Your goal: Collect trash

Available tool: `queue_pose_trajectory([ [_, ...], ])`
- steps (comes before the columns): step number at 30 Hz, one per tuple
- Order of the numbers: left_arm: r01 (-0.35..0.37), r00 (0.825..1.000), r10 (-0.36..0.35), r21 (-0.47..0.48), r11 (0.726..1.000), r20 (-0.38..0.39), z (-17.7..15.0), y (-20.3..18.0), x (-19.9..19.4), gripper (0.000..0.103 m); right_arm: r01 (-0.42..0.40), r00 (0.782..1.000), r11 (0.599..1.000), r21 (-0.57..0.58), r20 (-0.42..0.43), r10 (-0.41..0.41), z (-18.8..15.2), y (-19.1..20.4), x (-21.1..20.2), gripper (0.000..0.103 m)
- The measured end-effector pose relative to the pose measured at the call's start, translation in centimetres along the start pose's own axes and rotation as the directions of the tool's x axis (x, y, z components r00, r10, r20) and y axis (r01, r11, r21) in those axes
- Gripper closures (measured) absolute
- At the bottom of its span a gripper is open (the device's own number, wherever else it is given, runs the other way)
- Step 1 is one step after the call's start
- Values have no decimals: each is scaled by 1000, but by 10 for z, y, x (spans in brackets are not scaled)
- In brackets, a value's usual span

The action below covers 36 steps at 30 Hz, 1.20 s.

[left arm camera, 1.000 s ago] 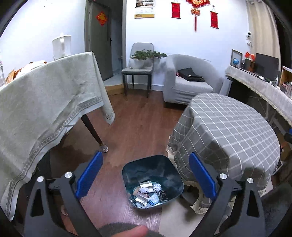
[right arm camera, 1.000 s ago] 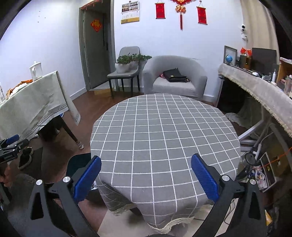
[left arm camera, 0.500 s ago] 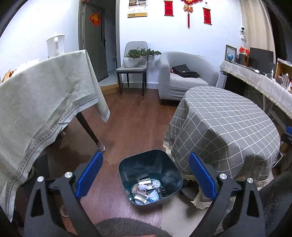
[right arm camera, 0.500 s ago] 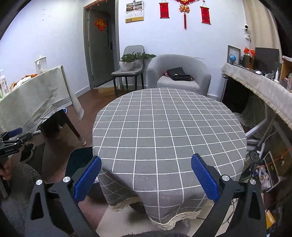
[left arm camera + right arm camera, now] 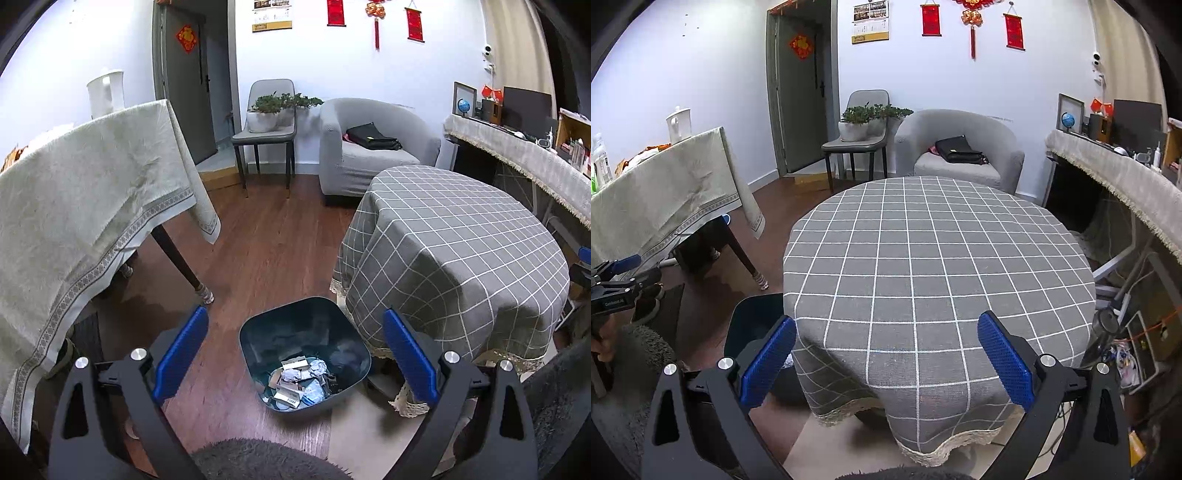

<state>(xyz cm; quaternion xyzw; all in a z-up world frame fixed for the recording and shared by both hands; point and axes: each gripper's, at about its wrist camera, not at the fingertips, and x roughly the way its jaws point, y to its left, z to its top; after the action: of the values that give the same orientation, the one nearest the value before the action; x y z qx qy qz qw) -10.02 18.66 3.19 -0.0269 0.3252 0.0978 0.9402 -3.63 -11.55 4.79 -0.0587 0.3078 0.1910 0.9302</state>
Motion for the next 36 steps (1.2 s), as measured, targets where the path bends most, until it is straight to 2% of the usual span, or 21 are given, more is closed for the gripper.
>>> queue_pose_trajectory([
  [19, -3, 1000, 3, 2, 1000, -12, -2, 1, 4, 6, 1, 1000, 1000, -24, -10, -1, -2, 11, 3, 4],
  [36, 11, 999, -12, -40, 999, -31, -2, 9, 7, 6, 1, 1000, 1000, -27, -15, -2, -2, 14, 3, 4],
])
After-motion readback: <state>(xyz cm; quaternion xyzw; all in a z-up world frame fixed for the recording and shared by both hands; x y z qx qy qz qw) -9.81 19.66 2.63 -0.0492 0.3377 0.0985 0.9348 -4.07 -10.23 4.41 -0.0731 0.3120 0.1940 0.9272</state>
